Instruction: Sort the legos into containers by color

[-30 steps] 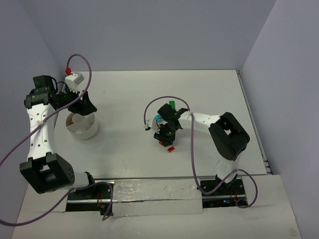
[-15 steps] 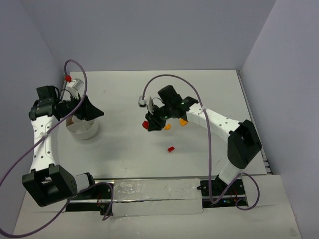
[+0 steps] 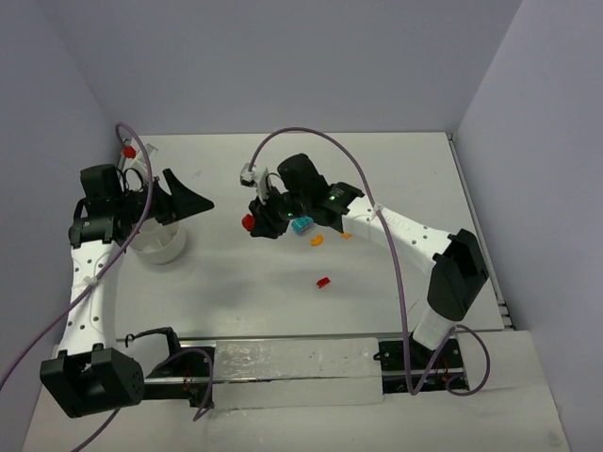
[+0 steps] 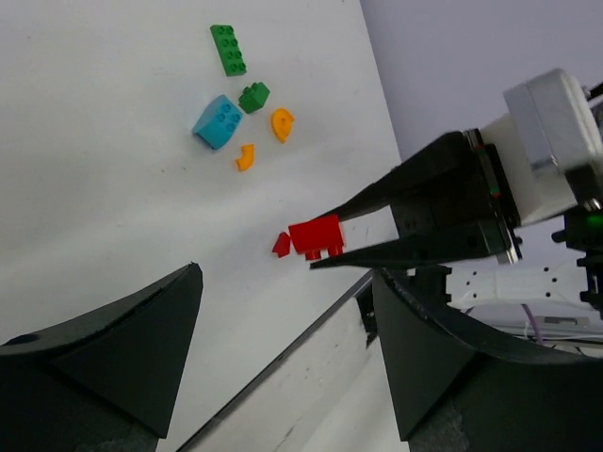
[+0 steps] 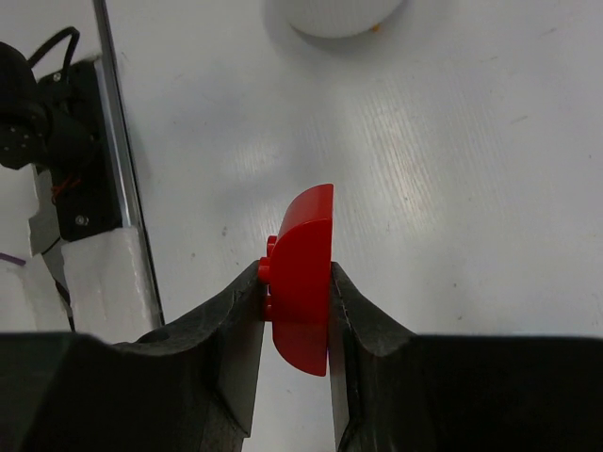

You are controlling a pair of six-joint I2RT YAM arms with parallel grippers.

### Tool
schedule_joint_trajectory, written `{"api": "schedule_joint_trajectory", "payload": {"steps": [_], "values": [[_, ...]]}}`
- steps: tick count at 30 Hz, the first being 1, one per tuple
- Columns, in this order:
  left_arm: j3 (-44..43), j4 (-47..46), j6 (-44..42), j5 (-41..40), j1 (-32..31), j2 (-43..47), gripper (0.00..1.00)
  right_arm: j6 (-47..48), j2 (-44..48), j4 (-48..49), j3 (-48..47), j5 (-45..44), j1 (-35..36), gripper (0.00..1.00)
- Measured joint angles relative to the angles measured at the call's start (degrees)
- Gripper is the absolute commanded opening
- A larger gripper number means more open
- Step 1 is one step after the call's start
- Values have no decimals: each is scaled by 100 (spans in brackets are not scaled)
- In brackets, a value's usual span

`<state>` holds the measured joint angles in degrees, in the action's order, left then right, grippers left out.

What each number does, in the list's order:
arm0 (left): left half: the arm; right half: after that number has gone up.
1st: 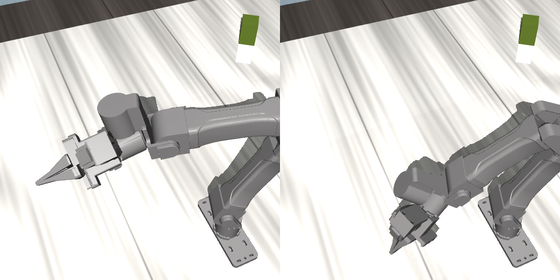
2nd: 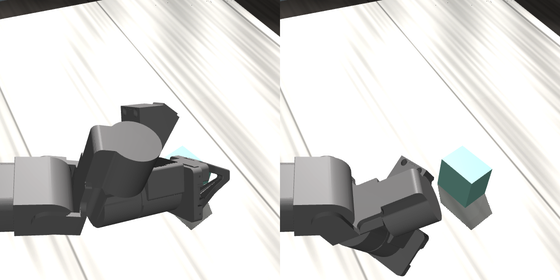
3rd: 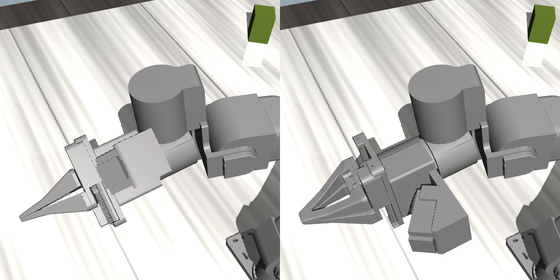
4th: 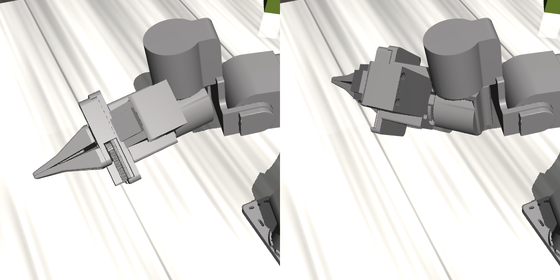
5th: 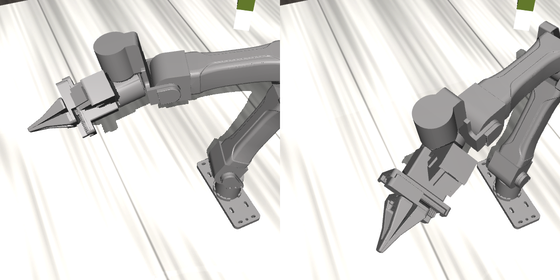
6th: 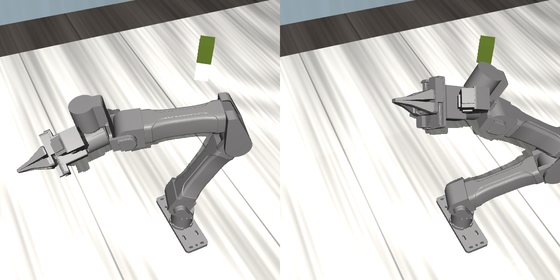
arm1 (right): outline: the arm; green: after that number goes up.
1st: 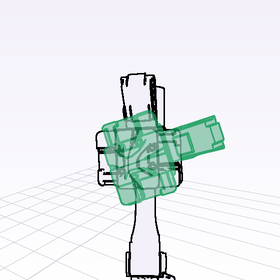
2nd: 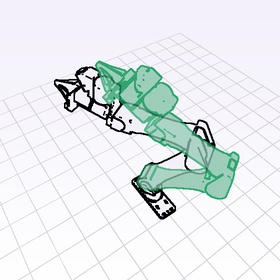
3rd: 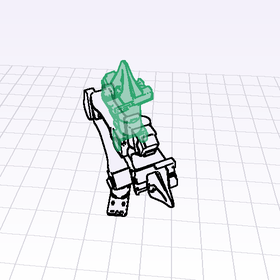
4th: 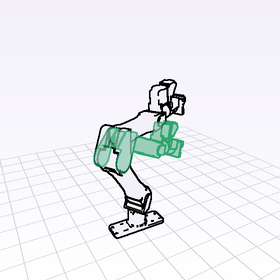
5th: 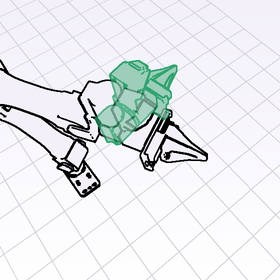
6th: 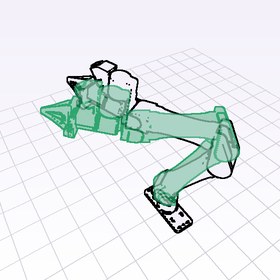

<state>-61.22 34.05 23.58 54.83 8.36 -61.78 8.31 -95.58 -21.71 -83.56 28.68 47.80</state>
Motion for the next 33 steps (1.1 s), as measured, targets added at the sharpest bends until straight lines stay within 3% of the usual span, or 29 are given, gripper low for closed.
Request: {"api": "schedule_joint_trajectory", "payload": {"steps": [8, 22, 27, 30, 32, 33], "values": [[75, -207, 767, -237, -461, -116, 83, -77, -131, 24, -555, -466, 438, 0], [145, -261, 865, -234, -954, -177, 75, -114, -380, -17, -964, -796, 646, 0], [206, -294, 882, -221, -988, -177, 60, -126, -410, -17, -1021, -813, 646, 0], [217, -348, 891, -196, -988, -179, 41, -126, -410, -20, -1030, -816, 653, 0], [221, -373, 897, -191, -987, -179, 22, -123, -410, -21, -1030, -825, 659, 2], [225, -387, 936, -177, -986, -178, 11, -122, -411, -23, -1030, -844, 662, 12]]}}
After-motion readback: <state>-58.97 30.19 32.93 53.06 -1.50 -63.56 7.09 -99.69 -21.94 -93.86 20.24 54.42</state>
